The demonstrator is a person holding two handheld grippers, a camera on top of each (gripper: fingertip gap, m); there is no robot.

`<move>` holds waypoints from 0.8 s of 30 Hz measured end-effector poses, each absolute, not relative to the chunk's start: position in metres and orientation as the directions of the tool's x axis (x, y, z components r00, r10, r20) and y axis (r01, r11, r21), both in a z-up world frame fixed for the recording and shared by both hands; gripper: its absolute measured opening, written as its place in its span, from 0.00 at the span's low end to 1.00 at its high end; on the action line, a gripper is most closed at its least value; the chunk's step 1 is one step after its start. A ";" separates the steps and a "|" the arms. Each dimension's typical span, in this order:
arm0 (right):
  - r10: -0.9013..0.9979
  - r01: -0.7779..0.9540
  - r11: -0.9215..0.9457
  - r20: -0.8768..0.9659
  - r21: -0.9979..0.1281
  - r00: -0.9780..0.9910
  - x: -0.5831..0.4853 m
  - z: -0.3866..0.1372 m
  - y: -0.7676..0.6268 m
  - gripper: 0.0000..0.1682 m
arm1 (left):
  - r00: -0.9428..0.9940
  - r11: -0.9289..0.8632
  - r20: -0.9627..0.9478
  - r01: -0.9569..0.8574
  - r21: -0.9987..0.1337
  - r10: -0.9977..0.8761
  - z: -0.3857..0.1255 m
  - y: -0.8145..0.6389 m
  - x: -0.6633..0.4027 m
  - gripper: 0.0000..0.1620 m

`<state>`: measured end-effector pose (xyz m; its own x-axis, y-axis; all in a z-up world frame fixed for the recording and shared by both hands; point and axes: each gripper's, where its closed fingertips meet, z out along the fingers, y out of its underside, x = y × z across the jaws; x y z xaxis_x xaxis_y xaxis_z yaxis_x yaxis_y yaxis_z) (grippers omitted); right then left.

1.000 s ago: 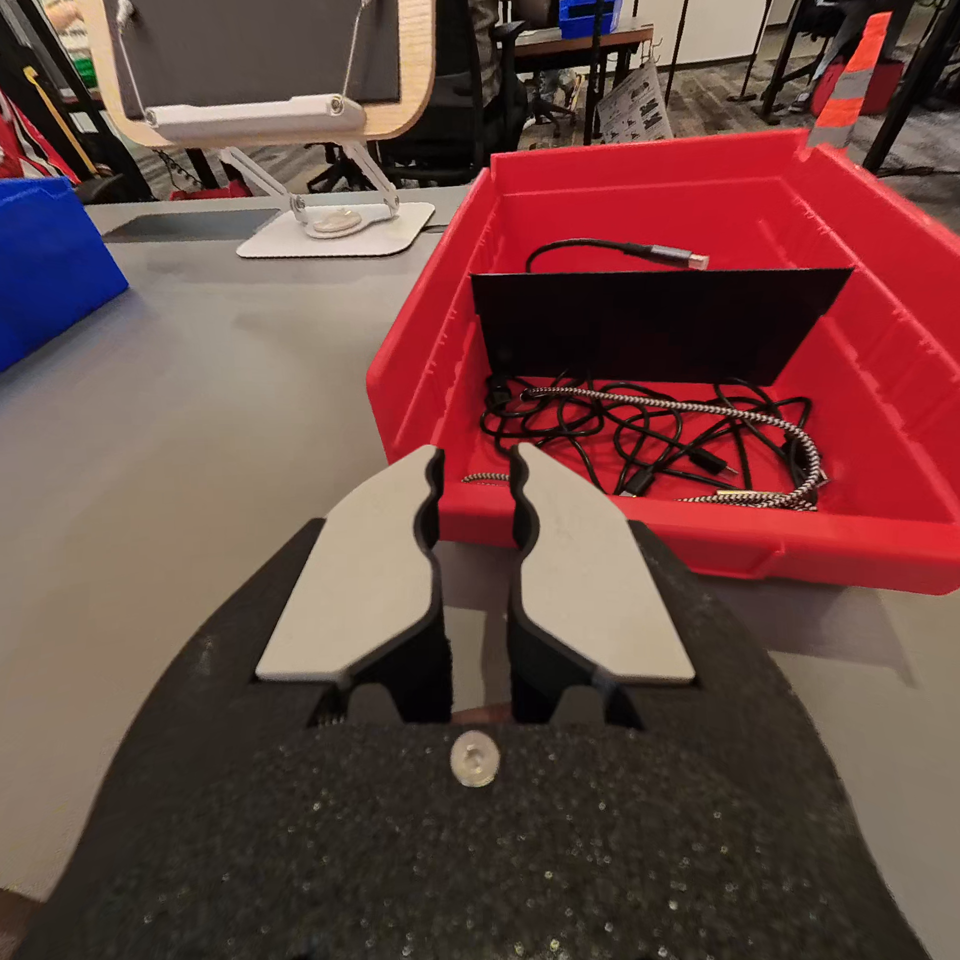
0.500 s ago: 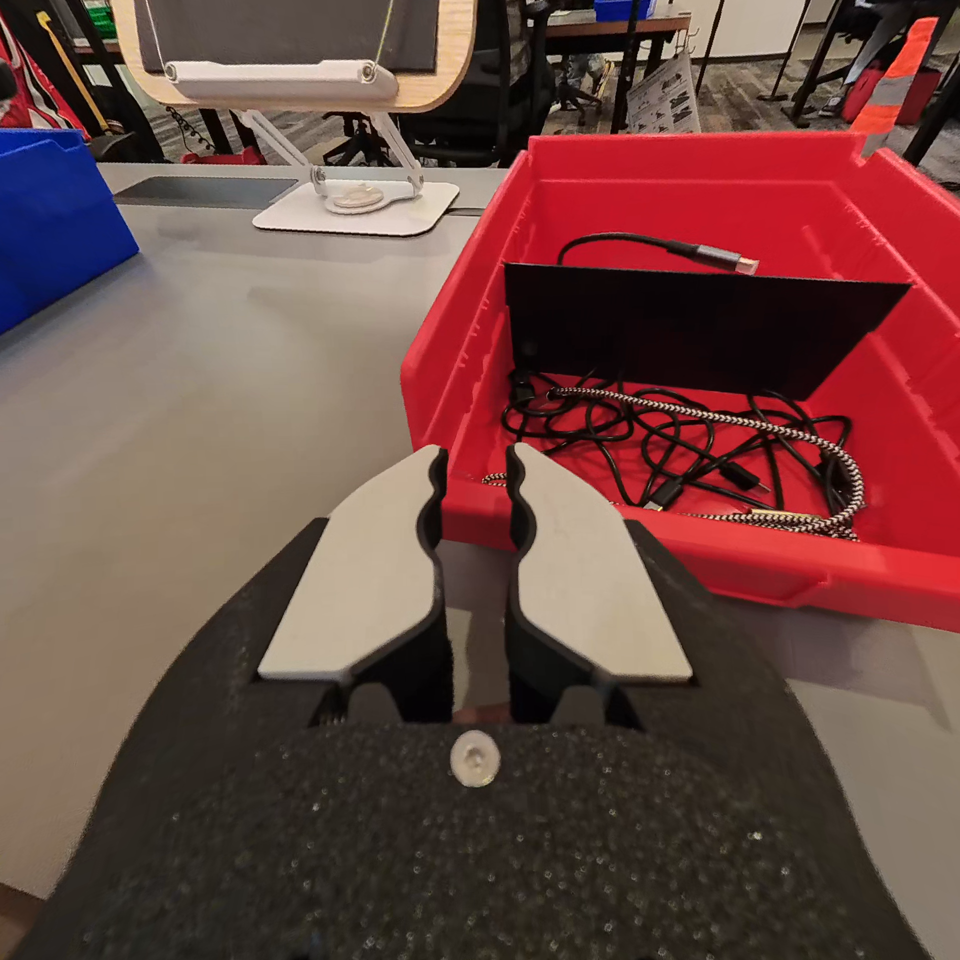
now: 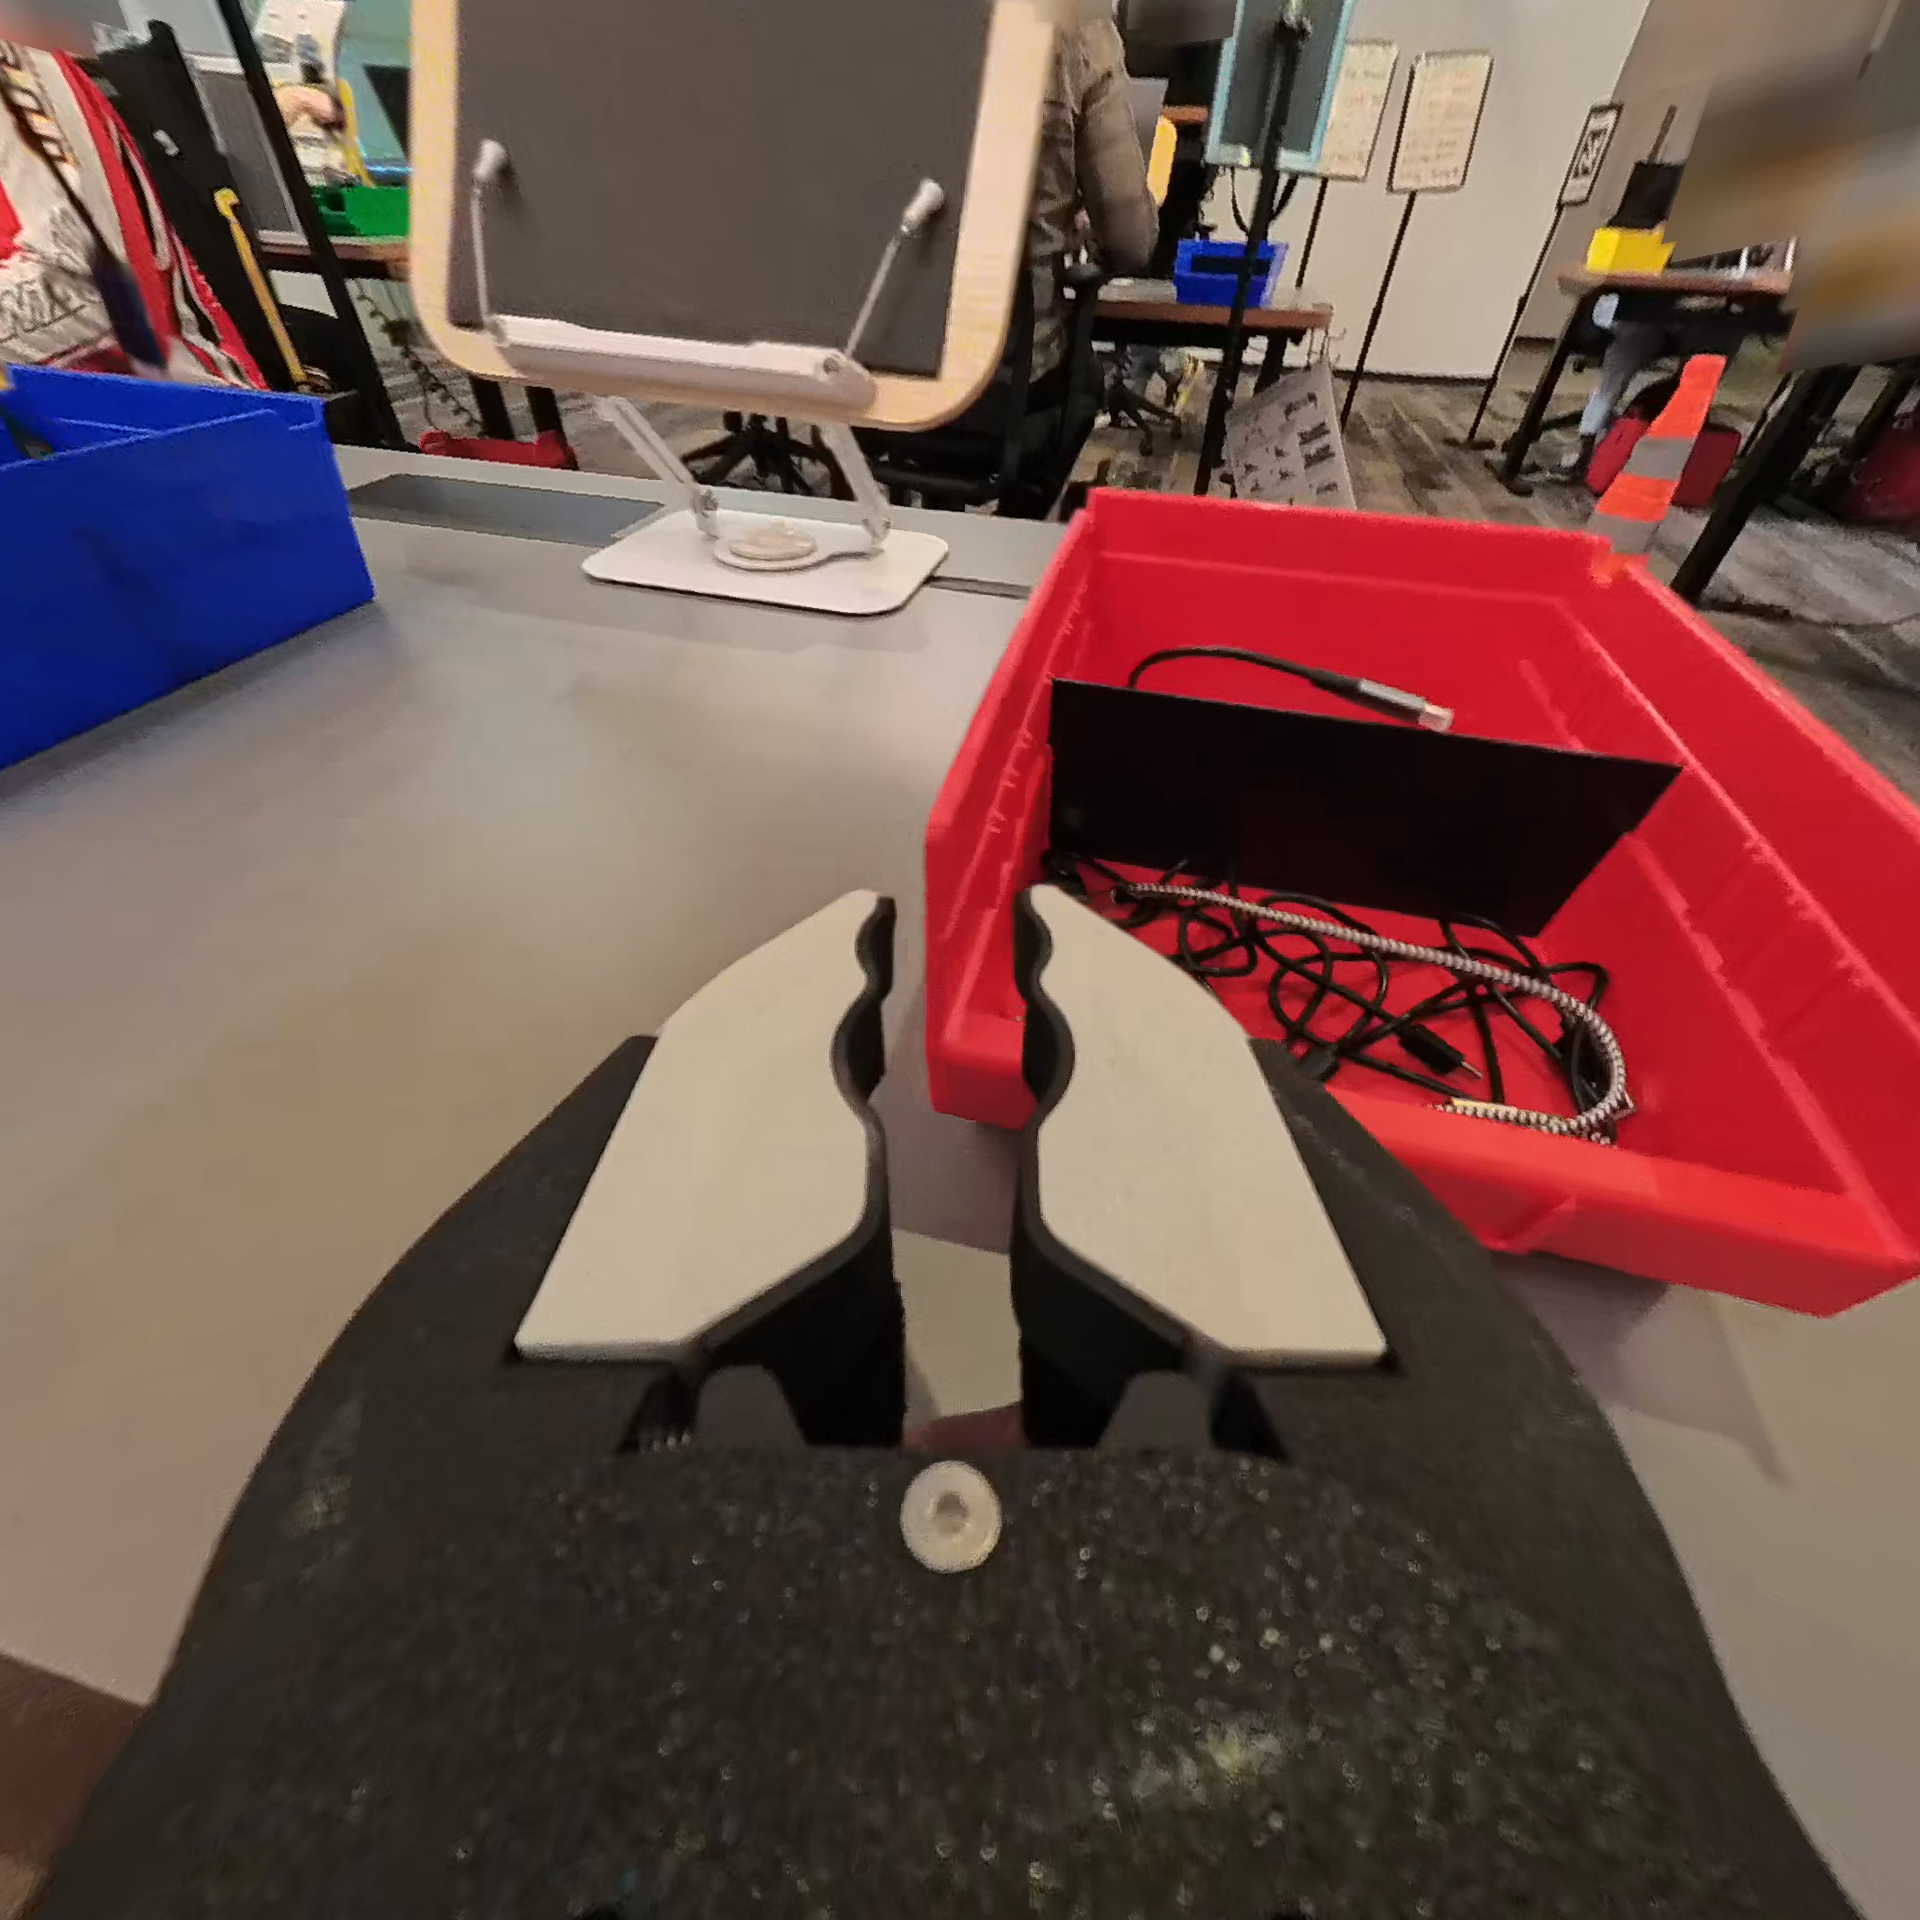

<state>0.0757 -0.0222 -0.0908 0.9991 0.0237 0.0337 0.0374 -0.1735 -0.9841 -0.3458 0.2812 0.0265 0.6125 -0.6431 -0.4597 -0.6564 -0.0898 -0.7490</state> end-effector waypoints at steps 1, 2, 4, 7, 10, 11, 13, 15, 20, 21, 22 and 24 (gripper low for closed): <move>0.036 0.063 -0.163 0.058 -0.985 0.998 0.070 -0.089 -0.023 0.13 | 0.639 -0.063 -0.438 -0.606 -0.793 -0.633 0.043 0.269 -0.341 0.14; 0.050 0.092 -0.156 0.085 -0.984 0.995 0.064 -0.088 -0.023 0.13 | 0.655 -0.033 -0.410 -0.554 -0.832 -0.635 0.058 0.255 -0.336 0.14; 0.087 0.139 -0.141 0.128 -0.980 0.988 0.049 -0.086 -0.023 0.13 | 0.663 0.013 -0.334 -0.439 -0.898 -0.670 0.085 0.225 -0.321 0.14; 0.197 0.174 -0.110 0.150 -0.979 0.969 0.011 -0.081 -0.020 0.13 | 0.608 0.047 -0.200 -0.258 -0.965 -0.768 0.116 0.172 -0.292 0.14; 0.336 0.221 -0.054 0.190 -0.974 0.922 -0.035 -0.071 -0.018 0.14 | 0.488 -0.018 -0.030 -0.093 -0.995 -0.872 0.131 0.123 -0.261 0.14; 0.365 0.259 -0.026 0.232 -0.966 0.902 -0.049 -0.066 -0.017 0.15 | 0.451 -0.058 0.029 -0.050 -0.997 -0.892 0.132 0.111 -0.251 0.14; 0.409 0.353 0.028 0.333 -0.935 0.849 -0.075 -0.057 -0.012 0.15 | 0.380 -0.142 0.130 -0.002 -0.990 -0.916 0.128 0.091 -0.232 0.14; 0.480 0.376 0.045 0.350 -0.925 0.804 -0.105 -0.050 -0.008 0.18 | 0.340 -0.205 0.203 0.030 -0.978 -0.918 0.120 0.079 -0.215 0.14; 0.643 0.131 0.042 0.127 -0.990 0.755 -0.171 -0.015 0.003 0.24 | 0.228 -0.385 0.400 0.110 -0.916 -0.888 0.101 0.050 -0.174 0.14; 0.641 0.066 0.054 0.085 -0.996 0.763 -0.176 -0.003 0.006 0.26 | 0.210 -0.411 0.426 0.112 -0.905 -0.880 0.098 0.044 -0.167 0.14; 0.648 -0.002 0.066 0.042 -0.998 0.760 -0.180 0.008 0.006 0.26 | 0.195 -0.425 0.442 0.126 -0.897 -0.876 0.097 0.038 -0.162 0.14; 0.650 -0.071 0.096 0.008 -0.993 0.760 -0.184 0.024 0.006 0.26 | 0.175 -0.431 0.453 0.149 -0.890 -0.874 0.097 0.028 -0.155 0.14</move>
<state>-0.1840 0.0062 0.0242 0.7602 0.6496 0.0085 -0.0710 0.0960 -0.9928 -0.1550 0.0283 0.0970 0.1755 -0.8742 0.4528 0.1486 -0.4312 -0.8899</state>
